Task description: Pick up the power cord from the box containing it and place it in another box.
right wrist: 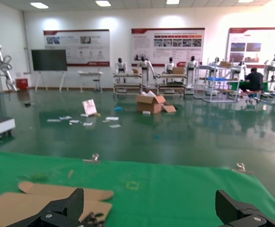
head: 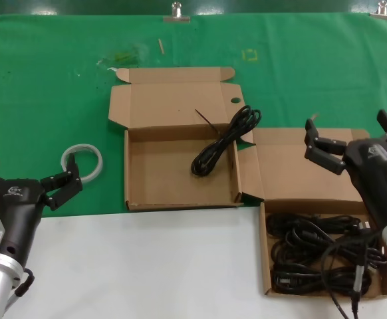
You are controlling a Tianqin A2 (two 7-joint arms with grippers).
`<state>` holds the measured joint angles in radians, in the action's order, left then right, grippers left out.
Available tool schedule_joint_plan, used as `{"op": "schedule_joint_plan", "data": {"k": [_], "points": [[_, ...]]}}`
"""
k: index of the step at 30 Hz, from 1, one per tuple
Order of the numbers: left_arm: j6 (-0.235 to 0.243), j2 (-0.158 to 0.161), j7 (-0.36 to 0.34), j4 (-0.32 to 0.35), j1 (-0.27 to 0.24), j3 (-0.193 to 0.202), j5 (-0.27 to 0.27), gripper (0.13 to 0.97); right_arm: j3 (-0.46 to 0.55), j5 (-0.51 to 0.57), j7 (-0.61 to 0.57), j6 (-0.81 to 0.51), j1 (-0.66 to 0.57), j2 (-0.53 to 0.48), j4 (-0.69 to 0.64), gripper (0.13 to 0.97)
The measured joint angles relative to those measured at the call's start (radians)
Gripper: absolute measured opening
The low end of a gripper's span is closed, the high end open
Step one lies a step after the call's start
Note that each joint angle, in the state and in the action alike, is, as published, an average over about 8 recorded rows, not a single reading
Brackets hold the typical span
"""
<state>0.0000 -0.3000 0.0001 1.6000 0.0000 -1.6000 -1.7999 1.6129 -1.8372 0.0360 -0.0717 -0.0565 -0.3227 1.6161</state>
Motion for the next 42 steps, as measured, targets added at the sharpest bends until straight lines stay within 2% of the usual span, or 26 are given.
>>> {"op": "schedule_joint_plan", "data": {"k": [6, 42], "points": [[0.000, 0.000, 0.000, 0.000, 0.000, 0.000, 0.000, 0.964, -0.005, 0.015, -0.015, 0.030, 0.023, 0.009, -0.007, 0.965], [0.000, 0.000, 0.000, 0.000, 0.000, 0.000, 0.000, 0.966, -0.011, 0.031, -0.030, 0.059, 0.047, 0.019, -0.013, 0.965]]}}
